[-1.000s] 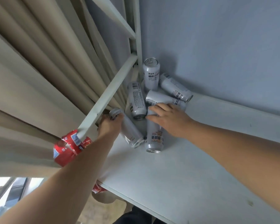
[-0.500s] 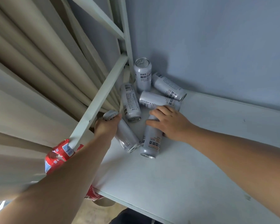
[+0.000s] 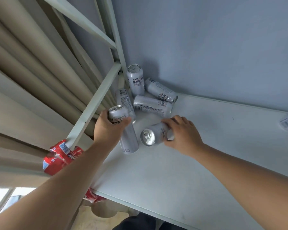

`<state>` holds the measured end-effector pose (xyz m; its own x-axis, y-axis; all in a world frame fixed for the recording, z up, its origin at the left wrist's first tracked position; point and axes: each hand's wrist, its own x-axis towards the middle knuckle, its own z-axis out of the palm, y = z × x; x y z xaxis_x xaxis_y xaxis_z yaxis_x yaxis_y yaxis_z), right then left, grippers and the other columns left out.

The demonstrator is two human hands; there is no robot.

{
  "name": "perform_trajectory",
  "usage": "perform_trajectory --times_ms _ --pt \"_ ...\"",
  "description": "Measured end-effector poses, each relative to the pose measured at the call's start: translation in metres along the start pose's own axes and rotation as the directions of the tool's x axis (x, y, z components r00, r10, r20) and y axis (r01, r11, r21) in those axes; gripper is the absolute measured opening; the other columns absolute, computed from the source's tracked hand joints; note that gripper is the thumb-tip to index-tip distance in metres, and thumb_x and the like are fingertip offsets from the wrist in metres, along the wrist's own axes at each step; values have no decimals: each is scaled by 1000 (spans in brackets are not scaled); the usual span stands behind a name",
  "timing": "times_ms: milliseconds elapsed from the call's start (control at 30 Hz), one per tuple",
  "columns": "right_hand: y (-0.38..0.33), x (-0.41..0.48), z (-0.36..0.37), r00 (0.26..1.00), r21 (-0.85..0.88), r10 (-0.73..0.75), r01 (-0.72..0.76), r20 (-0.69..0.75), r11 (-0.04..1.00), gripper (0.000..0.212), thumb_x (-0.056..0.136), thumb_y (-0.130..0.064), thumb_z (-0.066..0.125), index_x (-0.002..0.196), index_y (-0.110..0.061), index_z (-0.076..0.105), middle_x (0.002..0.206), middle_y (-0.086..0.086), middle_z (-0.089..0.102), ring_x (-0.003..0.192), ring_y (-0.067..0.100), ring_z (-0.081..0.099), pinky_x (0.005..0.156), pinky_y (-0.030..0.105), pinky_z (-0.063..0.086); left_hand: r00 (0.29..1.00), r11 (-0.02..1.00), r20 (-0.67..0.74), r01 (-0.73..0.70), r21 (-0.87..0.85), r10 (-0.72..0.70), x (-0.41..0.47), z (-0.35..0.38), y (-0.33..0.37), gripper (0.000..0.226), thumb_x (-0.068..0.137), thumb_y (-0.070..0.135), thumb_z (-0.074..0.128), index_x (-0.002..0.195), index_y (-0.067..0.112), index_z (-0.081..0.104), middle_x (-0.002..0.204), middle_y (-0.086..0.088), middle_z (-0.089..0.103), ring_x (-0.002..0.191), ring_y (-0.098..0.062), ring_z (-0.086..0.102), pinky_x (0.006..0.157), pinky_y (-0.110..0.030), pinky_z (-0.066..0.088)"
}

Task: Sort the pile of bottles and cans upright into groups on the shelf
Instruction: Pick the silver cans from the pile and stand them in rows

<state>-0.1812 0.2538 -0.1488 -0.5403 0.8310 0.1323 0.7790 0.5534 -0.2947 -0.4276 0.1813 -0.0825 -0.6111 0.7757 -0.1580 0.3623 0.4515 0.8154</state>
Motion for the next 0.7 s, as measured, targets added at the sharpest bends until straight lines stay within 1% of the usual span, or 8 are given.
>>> perform_trajectory --times_ms 167,233,267,333,367,433,533,700 --pt "-17 -26 -5 978 249 210 -198 -22 948 62 66 -48 78 120 -23 61 99 3 59 92 31 62 76 40 51 996 995 19 -90 -35 91 -35 -8 13 42 78 35 85 109 22 59 84 17 60 68 11 57 55 -6 38" --pt "-25 -36 -8 965 366 261 -235 -22 900 61 67 -46 82 119 -22 60 102 2 60 95 29 61 77 39 51 986 987 40 -159 -32 160 -51 -11 15 44 78 33 86 112 25 60 87 18 64 72 15 58 60 -4 40" --pt "-28 -41 -9 959 423 283 -249 -19 871 59 69 -45 83 117 -21 60 104 1 61 97 27 61 77 37 50 979 980 48 -195 -36 196 -58 -13 15 47 77 34 86 116 28 61 93 18 68 80 13 62 68 -8 45" --pt "-35 -50 -14 943 519 331 -288 11 805 54 72 -44 83 113 -20 58 104 -3 65 96 23 60 74 35 48 964 966 63 -255 -41 257 -72 -17 14 53 75 36 87 121 32 61 104 18 71 94 2 67 84 -24 54" --pt "-39 -56 -17 936 549 351 -306 25 778 53 73 -45 83 112 -20 56 103 -5 66 94 22 61 73 35 49 957 959 71 -279 -40 281 -80 -18 14 56 74 36 87 123 32 60 107 18 71 98 -2 68 88 -30 56" --pt "-45 -68 -22 922 584 387 -330 31 741 54 74 -47 82 112 -20 55 101 -5 68 91 22 63 73 37 51 941 945 93 -323 -50 327 -93 -20 15 62 73 37 89 127 33 58 112 18 70 103 -4 68 92 -32 56" --pt "-53 -89 -33 895 589 445 -369 18 719 57 72 -49 83 113 -21 55 100 -5 69 91 23 65 75 39 54 924 930 103 -363 -66 368 -115 -25 20 61 73 33 90 125 33 57 111 20 69 100 2 66 89 -25 55" --pt "-71 -122 -53 838 588 545 -429 -24 686 56 71 -52 82 110 -23 55 99 -7 69 89 22 65 74 39 54 879 899 191 -428 -88 437 -139 -40 25 58 73 32 90 119 38 55 106 25 67 95 12 63 77 -3 47"
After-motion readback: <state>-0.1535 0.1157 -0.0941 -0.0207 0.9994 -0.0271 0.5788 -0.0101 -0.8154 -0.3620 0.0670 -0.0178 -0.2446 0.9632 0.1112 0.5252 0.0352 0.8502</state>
